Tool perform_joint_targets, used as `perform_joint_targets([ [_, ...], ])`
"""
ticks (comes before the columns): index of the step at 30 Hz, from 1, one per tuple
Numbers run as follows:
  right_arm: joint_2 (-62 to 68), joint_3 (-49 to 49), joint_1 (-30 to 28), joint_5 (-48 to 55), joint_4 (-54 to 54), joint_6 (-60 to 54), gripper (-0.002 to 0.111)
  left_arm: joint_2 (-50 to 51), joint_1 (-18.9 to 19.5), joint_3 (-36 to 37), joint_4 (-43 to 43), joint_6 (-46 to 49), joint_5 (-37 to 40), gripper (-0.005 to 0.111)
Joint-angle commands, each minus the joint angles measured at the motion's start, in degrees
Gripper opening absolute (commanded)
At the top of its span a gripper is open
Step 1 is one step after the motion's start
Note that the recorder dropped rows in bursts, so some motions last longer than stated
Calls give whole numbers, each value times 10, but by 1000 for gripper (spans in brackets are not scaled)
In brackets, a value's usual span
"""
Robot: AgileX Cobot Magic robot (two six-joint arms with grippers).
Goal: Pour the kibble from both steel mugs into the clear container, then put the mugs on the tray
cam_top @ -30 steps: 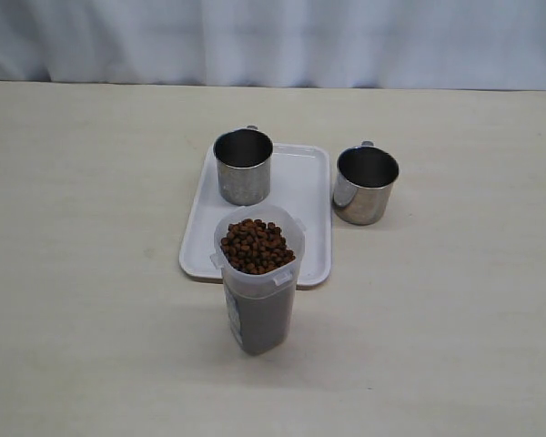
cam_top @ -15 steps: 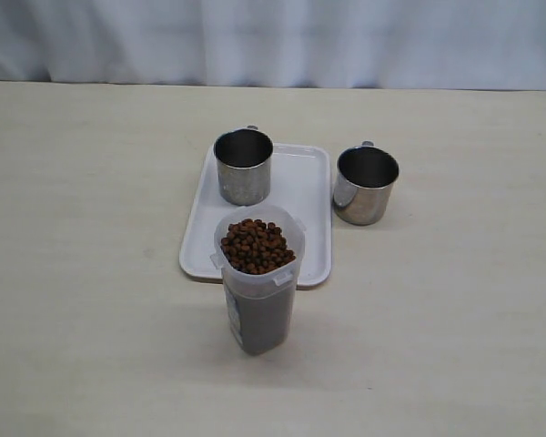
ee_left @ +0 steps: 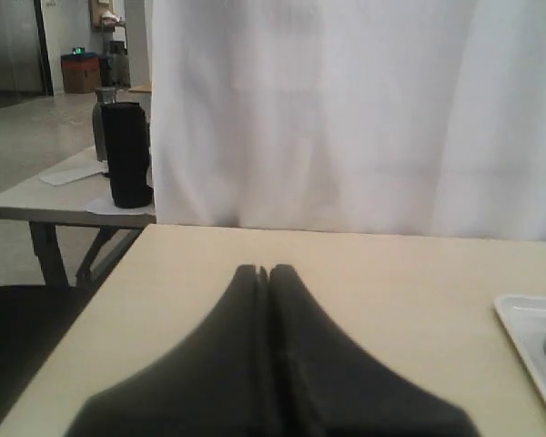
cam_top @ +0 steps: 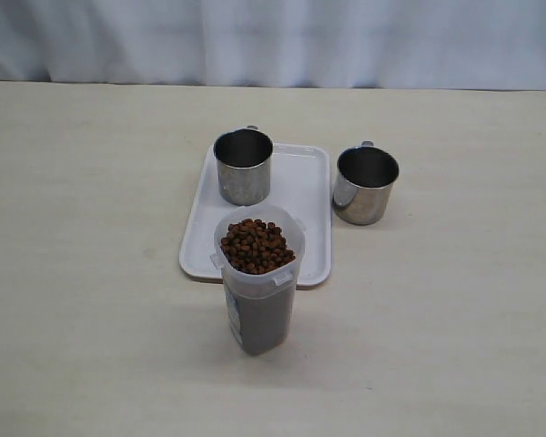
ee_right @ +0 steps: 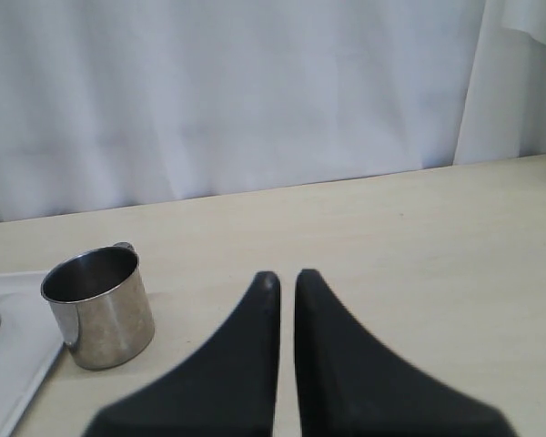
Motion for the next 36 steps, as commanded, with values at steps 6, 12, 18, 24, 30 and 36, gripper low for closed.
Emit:
perform_joint_targets([
  [6, -2, 2, 2, 1, -3, 0, 5, -2, 2, 1, -38, 55, -18, 0],
  [12, -2, 2, 2, 1, -3, 0, 5, -2, 2, 1, -117, 135, -12, 0],
  [18, -2, 2, 2, 1, -3, 0, 5, -2, 2, 1, -135, 155, -4, 0],
  [24, -2, 2, 2, 1, -3, 0, 5, -2, 2, 1, -136, 155, 6, 0],
  [30, -2, 2, 2, 1, -3, 0, 5, -7, -5, 1, -136, 142, 9, 0],
  [36, -2, 2, 2, 1, -3, 0, 5, -33, -51, 1, -134, 143, 43, 0],
])
